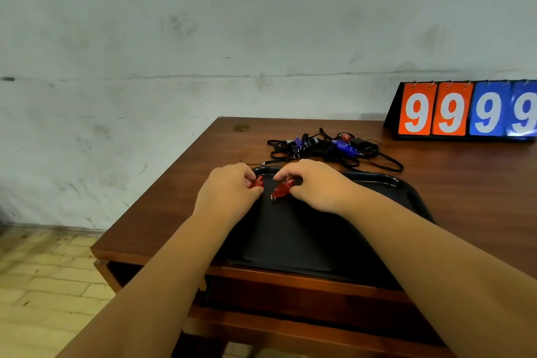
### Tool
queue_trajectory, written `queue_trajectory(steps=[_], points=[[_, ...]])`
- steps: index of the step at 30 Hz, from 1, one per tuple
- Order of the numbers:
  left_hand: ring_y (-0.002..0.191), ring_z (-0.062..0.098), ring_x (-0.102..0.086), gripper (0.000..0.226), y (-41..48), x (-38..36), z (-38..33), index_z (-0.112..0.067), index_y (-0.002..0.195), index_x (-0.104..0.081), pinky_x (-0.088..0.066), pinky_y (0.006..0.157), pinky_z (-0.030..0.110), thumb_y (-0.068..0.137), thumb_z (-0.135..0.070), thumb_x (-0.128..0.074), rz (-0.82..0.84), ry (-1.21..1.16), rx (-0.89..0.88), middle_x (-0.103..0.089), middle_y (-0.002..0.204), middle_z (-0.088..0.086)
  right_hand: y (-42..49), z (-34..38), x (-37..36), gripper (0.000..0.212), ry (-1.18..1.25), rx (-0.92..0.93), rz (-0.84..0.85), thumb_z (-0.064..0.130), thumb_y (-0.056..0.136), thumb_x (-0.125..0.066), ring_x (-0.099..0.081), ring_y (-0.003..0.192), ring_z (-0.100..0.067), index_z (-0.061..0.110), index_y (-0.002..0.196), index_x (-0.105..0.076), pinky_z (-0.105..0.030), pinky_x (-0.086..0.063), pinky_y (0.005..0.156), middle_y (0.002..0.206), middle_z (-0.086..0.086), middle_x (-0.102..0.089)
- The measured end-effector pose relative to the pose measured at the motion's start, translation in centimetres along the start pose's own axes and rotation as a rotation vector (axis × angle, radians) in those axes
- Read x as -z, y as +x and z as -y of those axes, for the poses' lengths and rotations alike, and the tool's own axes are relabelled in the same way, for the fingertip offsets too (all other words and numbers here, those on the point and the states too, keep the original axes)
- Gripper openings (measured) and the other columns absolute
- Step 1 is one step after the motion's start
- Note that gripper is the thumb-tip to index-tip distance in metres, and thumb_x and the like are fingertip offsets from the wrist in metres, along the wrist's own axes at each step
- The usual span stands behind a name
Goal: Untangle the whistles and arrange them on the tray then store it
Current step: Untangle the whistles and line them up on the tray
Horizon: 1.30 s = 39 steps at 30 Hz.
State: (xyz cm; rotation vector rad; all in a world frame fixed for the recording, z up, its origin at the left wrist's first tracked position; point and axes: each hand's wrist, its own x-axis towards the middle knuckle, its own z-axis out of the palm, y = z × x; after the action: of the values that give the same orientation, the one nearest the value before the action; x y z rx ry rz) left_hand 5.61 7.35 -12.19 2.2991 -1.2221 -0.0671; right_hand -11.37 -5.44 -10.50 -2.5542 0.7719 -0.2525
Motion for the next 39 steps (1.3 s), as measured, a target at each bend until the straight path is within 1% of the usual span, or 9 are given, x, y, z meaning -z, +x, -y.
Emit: queue_trajectory(steps=[2, 5, 8, 10, 14, 20, 29, 33, 39], points=[[0.098, 0.007, -0.064, 0.033, -0.2, -0.2, 0.4, -0.036, 0.114, -0.068, -0.055, 0.086, 0.030, 0.088, -0.047, -0.084, -0.026, -0.102, 0.027, -0.066, 0.097, -0.018, 0.2, 0.1, -0.4, 0.048, 0.007, -0.024, -0.077, 0.015, 0.101, -0.068, -0.060, 0.117, -0.011, 0.035, 0.145, -0.062, -0.031, -0.049, 0.106, 0.129, 0.007, -0.059], [0.092, 0.003, -0.063, 0.034, -0.5, -0.5, 0.8, -0.031, 0.120, -0.068, -0.048, 0.076, 0.022, 0.090, -0.039, -0.082, -0.050, -0.227, 0.033, -0.067, 0.099, -0.015, 0.6, 0.1, -0.8, 0.032, 0.064, -0.087, -0.172, 0.021, 0.101, -0.068, -0.062, 0.108, -0.011, 0.026, 0.133, -0.065, -0.032, -0.053, 0.100, 0.122, 0.004, -0.058], [0.095, 0.002, -0.062, 0.032, -0.8, -0.5, 0.8, -0.033, 0.124, -0.068, -0.047, 0.078, 0.023, 0.093, -0.037, -0.075, -0.054, -0.258, 0.028, -0.067, 0.102, -0.017, 0.7, 0.0, -1.4, 0.015, 0.126, -0.096, -0.197, 0.030, 0.103, -0.066, -0.062, 0.095, -0.008, 0.028, 0.118, -0.066, -0.026, -0.050, 0.080, 0.110, 0.007, -0.065], [0.096, 0.003, -0.064, 0.028, -0.7, -0.6, 0.9, -0.034, 0.120, -0.069, -0.051, 0.080, 0.026, 0.093, -0.037, -0.074, -0.060, -0.279, 0.023, -0.068, 0.101, -0.017, 0.6, -0.2, -1.7, 0.016, 0.150, -0.084, -0.187, 0.038, 0.103, -0.068, -0.063, 0.092, -0.006, 0.031, 0.117, -0.066, -0.022, -0.045, 0.073, 0.103, 0.009, -0.067], [0.095, 0.006, -0.066, 0.021, -0.5, -0.8, 1.4, -0.036, 0.114, -0.073, -0.057, 0.086, 0.030, 0.095, -0.029, -0.073, -0.056, -0.322, 0.012, -0.070, 0.099, -0.015, 0.7, -0.5, -2.2, 0.021, 0.144, -0.026, -0.175, 0.037, 0.104, -0.068, -0.061, 0.095, -0.003, 0.034, 0.125, -0.069, -0.018, -0.043, 0.074, 0.103, 0.014, -0.066], [0.088, 0.005, -0.066, 0.012, -0.4, -1.1, 1.4, -0.039, 0.102, -0.077, -0.054, 0.076, 0.025, 0.095, -0.030, -0.073, -0.081, -0.301, -0.016, -0.071, 0.094, -0.015, 1.2, -0.6, -2.9, 0.020, 0.183, 0.005, -0.195, 0.036, 0.105, -0.067, -0.062, 0.103, -0.002, 0.038, 0.124, -0.072, -0.020, -0.045, 0.083, 0.109, 0.017, -0.068], [0.086, -0.003, -0.068, 0.012, -0.3, -1.2, 1.6, -0.038, 0.107, -0.081, -0.048, 0.072, 0.015, 0.096, -0.035, -0.077, -0.079, -0.333, -0.015, -0.075, 0.092, -0.018, 1.5, -0.7, -3.3, 0.026, 0.216, 0.001, -0.234, 0.039, 0.104, -0.069, -0.062, 0.101, 0.002, 0.035, 0.130, -0.071, -0.018, -0.045, 0.084, 0.111, 0.019, -0.072], [0.087, -0.003, -0.067, 0.008, -0.4, -1.2, 1.5, -0.039, 0.104, -0.080, -0.049, 0.073, 0.016, 0.097, -0.038, -0.076, -0.095, -0.347, 0.000, -0.075, 0.092, -0.018, 1.5, -0.8, -3.5, 0.022, 0.201, 0.007, -0.252, 0.038, 0.108, -0.063, -0.059, 0.096, 0.007, 0.036, 0.128, -0.072, -0.011, -0.040, 0.077, 0.108, 0.022, -0.069], [0.089, -0.001, -0.067, 0.010, -0.4, -1.3, 1.6, -0.036, 0.107, -0.080, -0.051, 0.075, 0.017, 0.099, -0.036, -0.074, -0.110, -0.358, 0.007, -0.075, 0.095, -0.017, 1.4, -1.0, -3.5, 0.025, 0.212, 0.012, -0.235, 0.034, 0.105, -0.067, -0.058, 0.081, 0.009, 0.037, 0.129, -0.072, -0.011, -0.037, 0.073, 0.106, 0.023, -0.071]])
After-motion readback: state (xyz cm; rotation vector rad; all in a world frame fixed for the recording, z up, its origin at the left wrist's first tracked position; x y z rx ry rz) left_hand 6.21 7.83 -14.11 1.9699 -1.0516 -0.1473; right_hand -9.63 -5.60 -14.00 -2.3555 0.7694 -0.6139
